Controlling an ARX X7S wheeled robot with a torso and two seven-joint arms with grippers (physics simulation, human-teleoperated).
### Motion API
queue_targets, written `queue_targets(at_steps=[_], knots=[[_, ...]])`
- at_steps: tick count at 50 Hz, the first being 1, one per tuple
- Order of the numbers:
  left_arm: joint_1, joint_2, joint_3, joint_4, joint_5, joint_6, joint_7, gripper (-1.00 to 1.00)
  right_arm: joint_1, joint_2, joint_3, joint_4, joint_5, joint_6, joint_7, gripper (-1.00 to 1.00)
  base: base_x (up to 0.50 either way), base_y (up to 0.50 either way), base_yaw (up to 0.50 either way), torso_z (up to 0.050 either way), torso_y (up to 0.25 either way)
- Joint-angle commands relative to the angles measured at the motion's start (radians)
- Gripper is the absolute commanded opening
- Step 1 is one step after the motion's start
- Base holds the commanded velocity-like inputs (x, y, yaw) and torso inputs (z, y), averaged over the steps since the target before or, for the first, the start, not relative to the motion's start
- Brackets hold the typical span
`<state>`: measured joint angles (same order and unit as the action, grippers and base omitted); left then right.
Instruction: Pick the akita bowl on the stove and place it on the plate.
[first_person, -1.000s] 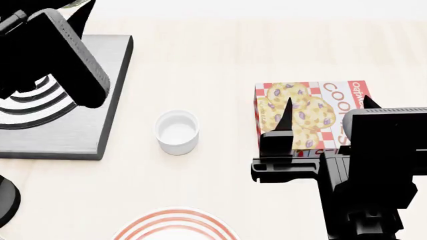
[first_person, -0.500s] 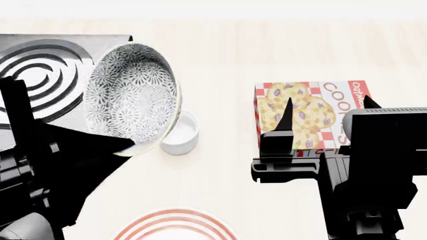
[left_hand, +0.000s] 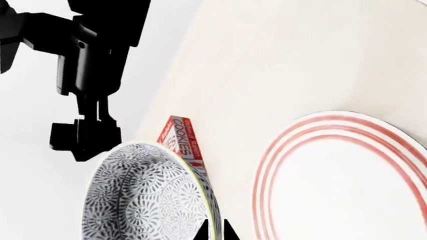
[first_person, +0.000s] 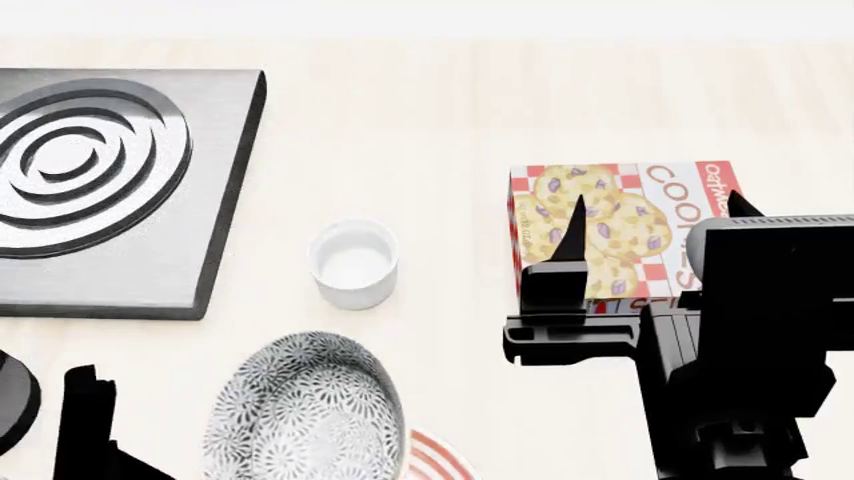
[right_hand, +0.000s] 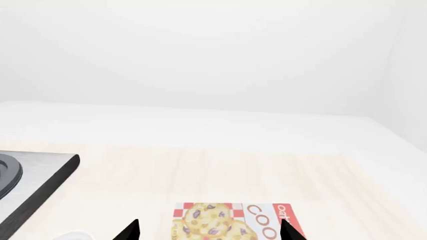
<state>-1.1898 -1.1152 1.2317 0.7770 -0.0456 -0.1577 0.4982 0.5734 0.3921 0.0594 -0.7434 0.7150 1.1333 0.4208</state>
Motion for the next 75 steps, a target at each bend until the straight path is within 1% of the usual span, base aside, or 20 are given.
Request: queue_targets(at_steps=[1, 16, 25, 35, 56, 75], knots=[[-0.018, 0.026, -0.026, 0.041, 0.014, -0.011, 0.062, -1.0, -0.003, -0.016, 0.016, 0.005, -0.019, -0.009, -0.017, 1.0, 0.0, 0.0, 0.0, 0.0, 0.0], [-0.044, 0.089, -0.001, 0.076, 0.042, -0.083, 0.128, -1.0, -0.003, -0.012, 0.015, 0.007, -0.012, -0.014, -0.012, 1.0, 0.0, 0.0, 0.0, 0.0, 0.0], [-0.022, 0.087, 0.026, 0.081, 0.07, -0.088, 0.133, -1.0, -0.003, -0.01, 0.013, 0.008, -0.009, -0.016, -0.008, 1.0, 0.0, 0.0, 0.0, 0.0, 0.0], [-0.022, 0.084, 0.02, 0.057, 0.068, -0.082, 0.129, -1.0, -0.003, -0.007, 0.011, 0.009, -0.005, -0.019, -0.005, 1.0, 0.0, 0.0, 0.0, 0.0, 0.001], [0.011, 0.089, 0.04, -0.038, 0.101, -0.066, 0.1, -1.0, -0.004, -0.002, 0.008, 0.011, 0.003, -0.024, 0.003, 1.0, 0.0, 0.0, 0.0, 0.0, 0.0], [0.052, 0.065, 0.06, -0.077, 0.119, -0.071, 0.074, -1.0, -0.004, 0.003, 0.005, 0.013, 0.011, -0.029, 0.009, 1.0, 0.0, 0.0, 0.0, 0.0, 0.001]])
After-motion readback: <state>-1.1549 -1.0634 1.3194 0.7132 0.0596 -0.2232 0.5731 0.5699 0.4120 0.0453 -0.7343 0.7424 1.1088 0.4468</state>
